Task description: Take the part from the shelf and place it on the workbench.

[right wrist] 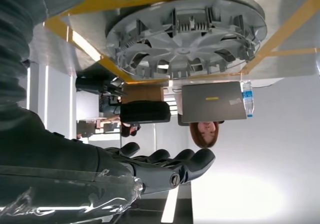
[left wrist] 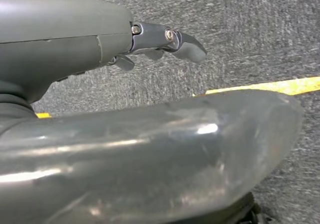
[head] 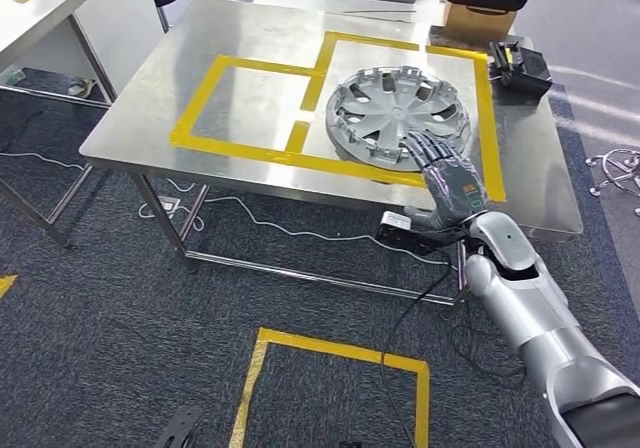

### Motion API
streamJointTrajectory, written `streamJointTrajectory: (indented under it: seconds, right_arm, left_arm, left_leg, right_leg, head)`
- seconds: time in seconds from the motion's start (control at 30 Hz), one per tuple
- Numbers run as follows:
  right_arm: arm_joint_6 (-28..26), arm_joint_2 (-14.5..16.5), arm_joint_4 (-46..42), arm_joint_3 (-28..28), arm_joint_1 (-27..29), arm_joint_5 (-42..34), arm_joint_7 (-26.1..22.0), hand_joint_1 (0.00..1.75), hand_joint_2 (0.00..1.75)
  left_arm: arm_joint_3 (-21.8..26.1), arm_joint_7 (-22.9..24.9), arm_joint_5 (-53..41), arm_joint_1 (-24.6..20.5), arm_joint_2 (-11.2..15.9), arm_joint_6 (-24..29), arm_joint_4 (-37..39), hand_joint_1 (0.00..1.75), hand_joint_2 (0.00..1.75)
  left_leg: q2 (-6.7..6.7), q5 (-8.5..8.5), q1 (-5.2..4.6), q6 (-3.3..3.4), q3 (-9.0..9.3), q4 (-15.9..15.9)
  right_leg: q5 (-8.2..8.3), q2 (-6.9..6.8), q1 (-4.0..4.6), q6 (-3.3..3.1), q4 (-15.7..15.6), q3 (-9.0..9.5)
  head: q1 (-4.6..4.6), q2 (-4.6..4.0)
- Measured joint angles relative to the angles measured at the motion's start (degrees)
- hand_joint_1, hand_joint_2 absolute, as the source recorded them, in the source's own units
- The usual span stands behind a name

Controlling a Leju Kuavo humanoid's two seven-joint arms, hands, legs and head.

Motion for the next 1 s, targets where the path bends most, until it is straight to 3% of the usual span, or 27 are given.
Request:
streamJointTrajectory:
  seconds: [0.03,0.1,0.17,0.27,0.3,0.37,0.43,0.47,0.5,0.53,0.6,0.67,0.77,0.83,0.93,0.97,1.0]
  right_arm:
    - [-0.11,0.01,0.01,-0.08,0.21,-0.13,0.00,0.00,1.75]
    - [-0.43,0.02,0.01,-0.28,0.39,-0.26,-0.02,0.00,1.75]
    - [-0.72,0.06,0.01,-0.41,0.44,-0.39,-0.05,0.00,1.75]
    - [-0.87,0.13,0.02,-0.51,0.81,-0.73,-0.11,0.00,1.75]
    - [-0.97,0.16,0.02,-0.60,0.90,-0.90,-0.14,0.00,1.75]
    - [-1.52,0.32,0.13,-1.15,1.24,-1.71,-0.23,0.00,1.75]
    - [-2.55,0.66,0.61,-2.35,2.27,-3.20,-0.60,0.00,1.75]
    - [-3.14,0.89,0.98,-3.10,3.05,-3.95,-0.92,0.00,1.75]
    - [-3.68,1.10,1.39,-3.82,3.86,-4.54,-1.29,0.00,1.75]
    - [-4.15,1.29,1.76,-4.52,4.60,-4.92,-1.61,0.00,1.75]
    - [-4.73,1.62,2.48,-5.81,5.61,-6.15,-2.08,0.00,1.75]
    - [-5.09,1.99,3.72,-7.83,6.30,-8.91,-2.66,0.00,1.75]
    - [-6.30,3.09,7.33,-11.90,8.01,-13.54,-5.03,0.00,1.75]
    - [-7.02,3.73,10.81,-14.54,9.23,-15.73,-6.54,0.00,1.75]
    - [-7.06,4.60,16.40,-18.71,10.94,-18.46,-6.52,0.00,1.75]
    - [-6.99,4.95,18.23,-20.02,11.80,-19.22,-6.43,0.00,1.75]
    - [-6.86,5.34,20.07,-21.28,12.80,-19.91,-6.38,0.00,1.75]
  left_arm:
    - [0.00,0.00,-0.02,0.01,0.00,-0.01,0.00,0.00,0.00]
    - [0.00,0.00,-0.04,0.00,0.00,-0.03,0.00,0.00,0.00]
    - [0.00,0.00,-0.05,-0.01,0.01,-0.04,0.00,0.00,0.00]
    - [0.00,0.00,-0.06,0.02,0.02,-0.05,0.00,0.00,0.00]
    - [0.00,0.00,-0.06,0.04,0.02,-0.05,0.00,0.00,0.00]
    - [0.00,0.00,-0.05,0.04,0.03,-0.04,0.00,0.00,0.00]
    - [0.00,0.00,-0.02,0.08,0.05,-0.04,0.00,0.00,0.00]
    - [0.00,0.00,0.00,0.13,0.05,-0.04,0.00,0.00,0.00]
    - [0.00,0.00,0.02,0.19,0.05,-0.03,0.00,0.00,0.00]
    - [0.00,0.00,0.03,0.23,0.05,-0.03,0.00,0.00,0.00]
    - [0.00,-0.02,0.07,0.20,0.07,0.02,0.00,0.00,0.00]
    - [0.00,-0.11,0.16,0.15,0.01,0.09,0.00,0.00,0.00]
    - [0.04,-0.28,0.31,0.49,0.00,0.25,0.00,0.00,0.00]
    - [0.09,-0.36,0.46,0.66,0.02,0.35,0.00,0.00,0.00]
    - [0.13,-0.37,0.66,0.89,-0.01,0.36,0.00,0.00,0.00]
    - [0.15,-0.37,0.69,1.06,-0.01,0.39,0.00,0.00,0.00]
    - [0.19,-0.37,0.72,1.25,-0.01,0.45,0.00,0.00,0.00]
  left_leg:
    - [-0.01,0.23,-0.02,-0.10,-0.21,0.01]
    - [-0.02,0.59,-0.10,-0.46,-0.45,0.05]
    - [-0.02,1.01,-0.21,-1.06,-0.67,0.05]
    - [0.02,1.57,-0.10,-2.17,-0.97,-0.21]
    - [0.06,0.99,-0.07,-2.51,-1.29,0.22]
    - [0.14,-2.52,-0.02,-3.08,-3.32,4.75]
    - [0.17,-6.89,0.01,-3.45,-6.48,12.71]
    - [0.17,-8.01,0.02,-3.53,-7.42,15.50]
    - [0.18,-8.08,0.02,-3.56,-7.39,16.31]
    - [0.19,-7.13,0.04,-3.55,-6.13,14.71]
    - [0.22,-4.23,0.10,-3.52,-1.16,6.92]
    - [0.04,-2.74,0.13,-2.92,2.32,1.01]
    - [-0.15,-2.20,0.02,-1.38,2.47,-0.01]
    - [-0.12,-1.59,0.08,-0.39,2.13,-0.14]
    - [-0.11,-0.80,0.00,0.31,1.19,-0.18]
    - [-0.11,-0.57,-0.05,0.33,0.86,-0.16]
    - [-0.12,-0.36,-0.07,0.29,0.58,-0.14]
  right_leg:
    - [1.13,0.00,0.02,-0.17,-2.64,1.99]
    - [3.69,0.00,0.11,-0.58,-11.09,7.53]
    - [4.71,0.06,0.33,-1.09,-15.96,10.40]
    - [5.44,0.15,0.49,-2.14,-16.51,10.10]
    - [5.82,0.12,0.39,-2.54,-16.67,9.90]
    - [6.59,-0.01,0.17,-3.12,-16.95,9.29]
    - [7.19,-0.11,0.18,-3.28,-16.96,8.44]
    - [7.48,-0.16,0.18,-3.25,-16.95,8.02]
    - [7.78,-0.20,0.17,-3.18,-16.94,7.62]
    - [8.07,-0.22,0.13,-3.06,-16.93,7.24]
    - [8.59,-0.18,0.13,-2.63,-16.78,6.59]
    - [9.01,-0.10,0.33,-2.10,-16.48,6.03]
    - [9.65,-0.11,0.32,-1.18,-16.74,5.77]
    - [8.13,-0.14,0.15,-0.61,-15.11,4.90]
    - [1.72,-0.12,0.12,-0.10,-4.54,0.75]
    - [0.32,-0.11,0.13,-0.05,-1.42,-0.24]
    - [-0.02,-0.10,0.14,-0.10,-0.36,-0.21]
  head:
    - [0.00,0.00]
    - [-0.01,0.00]
    - [-0.07,0.00]
    - [-0.09,0.00]
    - [-0.10,0.00]
    - [-0.21,0.00]
    - [-0.27,0.00]
    - [-0.27,0.00]
    - [-0.27,0.00]
    - [-0.27,0.00]
    - [-0.32,0.00]
    - [-0.32,0.00]
    - [-0.28,0.00]
    - [-0.14,0.00]
    - [0.08,0.00]
    - [0.08,0.00]
    - [0.09,0.00]
